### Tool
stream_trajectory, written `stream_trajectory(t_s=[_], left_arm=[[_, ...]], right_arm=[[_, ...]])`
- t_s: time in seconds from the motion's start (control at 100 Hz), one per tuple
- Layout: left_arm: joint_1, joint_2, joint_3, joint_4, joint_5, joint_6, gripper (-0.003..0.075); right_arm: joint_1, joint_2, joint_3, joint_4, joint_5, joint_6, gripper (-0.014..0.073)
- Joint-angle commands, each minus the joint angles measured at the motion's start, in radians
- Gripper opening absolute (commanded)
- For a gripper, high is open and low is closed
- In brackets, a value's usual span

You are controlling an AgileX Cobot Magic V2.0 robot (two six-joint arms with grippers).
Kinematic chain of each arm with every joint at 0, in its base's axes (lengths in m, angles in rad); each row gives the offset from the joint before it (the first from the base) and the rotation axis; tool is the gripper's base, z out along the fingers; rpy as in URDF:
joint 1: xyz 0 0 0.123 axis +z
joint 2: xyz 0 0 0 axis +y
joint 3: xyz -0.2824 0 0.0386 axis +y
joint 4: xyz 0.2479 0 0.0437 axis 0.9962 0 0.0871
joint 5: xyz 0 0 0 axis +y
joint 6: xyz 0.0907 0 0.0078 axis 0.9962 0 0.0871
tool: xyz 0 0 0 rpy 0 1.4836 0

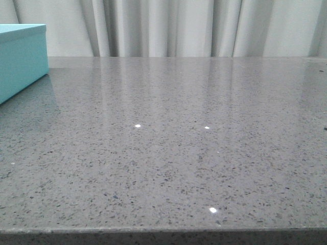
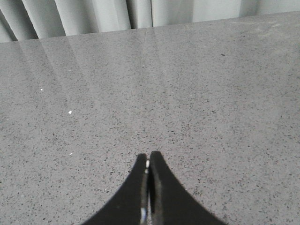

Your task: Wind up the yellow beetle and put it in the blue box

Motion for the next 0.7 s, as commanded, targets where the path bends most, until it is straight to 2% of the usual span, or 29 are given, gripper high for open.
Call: stream_trajectory(t_s=[0.0, 0.49, 0.69], left_arm=[[-0.007, -0.033, 0.022, -0.002, -0.066, -0.008, -0.0018], [-0.007, -0.033, 0.022, -0.002, -0.066, -0.008, -0.0018], [-0.007, -0.033, 0.022, -0.002, -0.066, -0.008, -0.0018]], right_arm=[[-0.001, 0.002, -0.029, -0.013, -0.078, -0.007, -0.0115], [-0.001, 0.002, -0.029, -0.024, -0.078, -0.007, -0.0115], [-0.034, -0.014, -0.029, -0.047, -0.079, -0.007, -0.0115]])
